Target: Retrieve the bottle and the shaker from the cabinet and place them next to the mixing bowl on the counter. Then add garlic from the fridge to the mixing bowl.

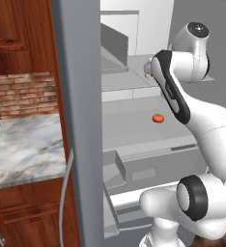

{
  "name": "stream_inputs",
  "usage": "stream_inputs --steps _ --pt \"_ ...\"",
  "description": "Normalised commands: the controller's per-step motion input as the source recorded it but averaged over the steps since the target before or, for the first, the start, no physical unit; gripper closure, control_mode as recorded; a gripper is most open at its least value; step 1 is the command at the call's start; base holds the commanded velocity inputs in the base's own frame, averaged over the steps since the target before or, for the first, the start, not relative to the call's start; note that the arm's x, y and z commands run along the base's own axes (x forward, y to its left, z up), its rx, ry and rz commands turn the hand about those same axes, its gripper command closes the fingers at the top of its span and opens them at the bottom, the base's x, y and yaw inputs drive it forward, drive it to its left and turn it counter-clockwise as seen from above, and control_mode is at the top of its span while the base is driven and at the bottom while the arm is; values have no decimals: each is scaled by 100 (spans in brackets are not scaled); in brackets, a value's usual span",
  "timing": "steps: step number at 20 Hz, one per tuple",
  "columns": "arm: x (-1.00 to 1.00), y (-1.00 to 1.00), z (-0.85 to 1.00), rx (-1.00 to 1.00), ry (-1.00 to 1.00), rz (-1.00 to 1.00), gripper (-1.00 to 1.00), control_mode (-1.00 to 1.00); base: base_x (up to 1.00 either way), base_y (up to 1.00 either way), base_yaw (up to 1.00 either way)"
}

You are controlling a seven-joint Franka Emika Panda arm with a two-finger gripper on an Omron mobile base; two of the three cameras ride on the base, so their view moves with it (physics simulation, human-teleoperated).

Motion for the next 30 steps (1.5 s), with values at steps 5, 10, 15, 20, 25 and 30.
stream_inputs --steps 5,10,15,20,25,30 --pt "36 -9 -13 0 0 0 -100 -100 0 0 0" --pt "33 -3 -4 0 0 0 -100 -100 0 0 0" --pt "28 0 0 0 0 0 -100 -100 0 0 0" --pt "36 0 -6 0 0 0 -100 -100 0 0 0" --pt "37 -3 -8 0 0 0 -100 -100 0 0 0" --pt "35 -11 -8 0 0 0 -100 -100 0 0 0"
